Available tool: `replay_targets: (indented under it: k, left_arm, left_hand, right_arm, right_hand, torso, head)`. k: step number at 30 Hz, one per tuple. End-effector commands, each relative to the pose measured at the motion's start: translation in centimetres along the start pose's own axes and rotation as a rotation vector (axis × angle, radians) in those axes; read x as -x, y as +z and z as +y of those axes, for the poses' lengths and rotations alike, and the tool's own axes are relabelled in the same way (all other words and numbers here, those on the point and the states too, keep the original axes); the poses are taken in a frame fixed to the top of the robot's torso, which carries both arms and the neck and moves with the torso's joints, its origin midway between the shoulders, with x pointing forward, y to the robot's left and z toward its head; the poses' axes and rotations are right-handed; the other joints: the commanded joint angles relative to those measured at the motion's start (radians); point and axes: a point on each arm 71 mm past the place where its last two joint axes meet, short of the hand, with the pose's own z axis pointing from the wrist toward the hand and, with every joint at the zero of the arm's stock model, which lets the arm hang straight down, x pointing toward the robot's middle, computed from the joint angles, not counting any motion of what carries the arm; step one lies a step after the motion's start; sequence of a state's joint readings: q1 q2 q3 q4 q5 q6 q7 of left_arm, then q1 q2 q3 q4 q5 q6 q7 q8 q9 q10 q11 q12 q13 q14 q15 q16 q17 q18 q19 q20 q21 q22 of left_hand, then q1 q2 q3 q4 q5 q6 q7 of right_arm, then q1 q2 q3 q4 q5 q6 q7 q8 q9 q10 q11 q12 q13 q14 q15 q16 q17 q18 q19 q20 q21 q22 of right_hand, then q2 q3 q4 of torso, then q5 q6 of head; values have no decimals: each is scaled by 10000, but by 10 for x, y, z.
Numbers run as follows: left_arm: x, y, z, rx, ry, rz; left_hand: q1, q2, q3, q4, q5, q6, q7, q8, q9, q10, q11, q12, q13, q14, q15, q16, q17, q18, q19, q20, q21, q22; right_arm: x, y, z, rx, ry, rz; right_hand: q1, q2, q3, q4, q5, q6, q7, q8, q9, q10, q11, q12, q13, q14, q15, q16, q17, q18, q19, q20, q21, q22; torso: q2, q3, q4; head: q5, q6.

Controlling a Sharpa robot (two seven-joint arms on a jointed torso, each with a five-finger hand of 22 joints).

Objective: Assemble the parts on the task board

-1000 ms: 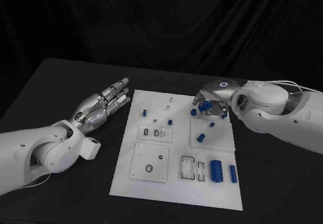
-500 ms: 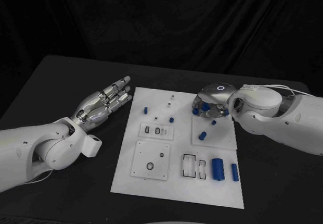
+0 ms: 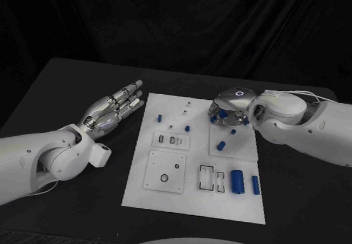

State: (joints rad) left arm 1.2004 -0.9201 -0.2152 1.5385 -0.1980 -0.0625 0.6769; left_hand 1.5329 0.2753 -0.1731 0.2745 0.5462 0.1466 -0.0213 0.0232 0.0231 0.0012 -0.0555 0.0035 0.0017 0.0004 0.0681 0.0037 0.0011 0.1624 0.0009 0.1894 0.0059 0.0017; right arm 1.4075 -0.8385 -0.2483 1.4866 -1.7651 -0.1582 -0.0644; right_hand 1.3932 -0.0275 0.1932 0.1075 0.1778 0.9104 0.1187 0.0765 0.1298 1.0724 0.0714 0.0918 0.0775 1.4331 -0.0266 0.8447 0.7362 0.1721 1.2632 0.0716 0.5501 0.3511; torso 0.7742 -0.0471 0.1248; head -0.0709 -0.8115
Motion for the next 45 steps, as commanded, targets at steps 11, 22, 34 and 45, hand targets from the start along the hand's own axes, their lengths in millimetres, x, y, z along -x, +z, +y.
replay_targets:
  k: [11, 22, 34, 45]
  left_arm:
    - [-1, 2, -3, -426, -95, 217]
    - [-1, 4, -1, -267, -154, 308]
    - [-2, 5, 0, -116, -246, 446]
    - [-3, 6, 1, -69, -273, 485]
  left_hand:
    - [246, -1, 233, -132, 128, 73, 125, 32, 14, -12, 139, -35, -17, -4, 127, -37, -11, 159, -9, 104, -59, -17]
    - [314, -21, 357, -223, 154, 227, 240, 70, 38, -12, 228, -35, -17, -4, 154, -37, -11, 159, -9, 127, -59, -17]
    - [349, -44, 478, -312, 180, 259, 327, 75, 40, -12, 317, -35, -17, -4, 260, -37, -11, 161, -9, 221, -59, -17]
    - [355, -62, 566, -373, 203, 419, 405, 114, 63, -12, 374, -35, -17, -4, 302, -37, -11, 167, -9, 304, -59, -17]
  right_arm:
    - [2, 2, 3, 267, 65, -400]
    - [0, 2, -1, 50, 50, -198]
    - [-3, 2, -2, -77, 35, 67]
    - [-7, 4, -3, -189, 33, 317]
  right_hand:
    - [578, 30, 651, -209, -40, 1201, -130, 365, 265, 667, -126, -67, -41, 86, -74, 183, 216, 95, -38, -34, 162, 285]
    - [847, -107, 947, -483, -193, 1512, -36, 349, 456, 1277, -134, -122, -102, 89, 38, 126, 196, 54, -210, -30, 451, 649]
    - [636, -445, 1051, -336, -255, 1063, 30, -88, 293, 929, -24, -321, -148, -111, 109, -256, -138, 52, -487, 51, 556, 892]
    - [442, -713, 1075, -151, -308, 537, 76, -143, 60, 125, 85, -319, -142, -366, 97, -689, -515, 76, -719, 103, 511, 1031]
  torso:
    - [-84, -21, -25]
    - [-112, -31, -2]
    - [-138, -38, -7]
    - [-153, -40, -1]
  head:
    - [32, -111]
    - [48, -104]
    - [69, -142]
    - [61, -117]
